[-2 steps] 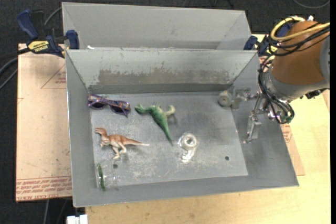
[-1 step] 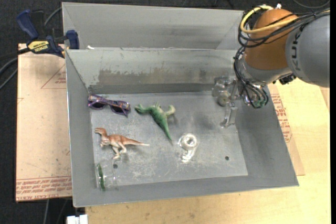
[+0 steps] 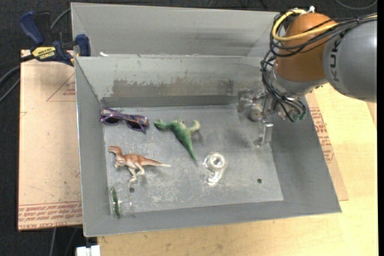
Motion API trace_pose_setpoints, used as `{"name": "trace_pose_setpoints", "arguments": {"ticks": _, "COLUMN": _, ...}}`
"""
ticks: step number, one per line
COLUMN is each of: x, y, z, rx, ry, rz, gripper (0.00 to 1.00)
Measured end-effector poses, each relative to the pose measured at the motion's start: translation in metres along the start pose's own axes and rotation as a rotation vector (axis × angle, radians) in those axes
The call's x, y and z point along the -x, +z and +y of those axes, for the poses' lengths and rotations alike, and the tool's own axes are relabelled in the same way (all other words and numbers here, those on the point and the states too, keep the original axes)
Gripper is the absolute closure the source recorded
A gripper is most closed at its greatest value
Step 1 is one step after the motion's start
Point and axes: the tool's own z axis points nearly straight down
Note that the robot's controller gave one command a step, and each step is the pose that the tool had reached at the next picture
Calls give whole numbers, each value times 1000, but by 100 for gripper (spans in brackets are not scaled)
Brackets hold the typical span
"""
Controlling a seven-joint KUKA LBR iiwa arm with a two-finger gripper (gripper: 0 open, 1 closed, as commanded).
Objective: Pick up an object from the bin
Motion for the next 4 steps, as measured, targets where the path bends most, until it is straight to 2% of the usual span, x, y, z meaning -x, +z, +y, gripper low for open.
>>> {"name": "trace_pose_setpoints", "arguments": {"ticks": 1, "x": 32, "y": 26, "z": 64, "rx": 5, "ry": 205, "rz": 2, "gripper": 0}}
{"name": "trace_pose_setpoints", "arguments": {"ticks": 2, "x": 24, "y": 21, "z": 33, "rx": 0, "ry": -179, "rz": -4, "gripper": 100}}
{"name": "trace_pose_setpoints", "arguments": {"ticks": 3, "x": 24, "y": 21, "z": 33, "rx": 0, "ry": -179, "rz": -4, "gripper": 0}}
{"name": "trace_pose_setpoints", "arguments": {"ticks": 4, "x": 24, "y": 21, "z": 33, "rx": 0, "ry": -179, "rz": -4, "gripper": 0}}
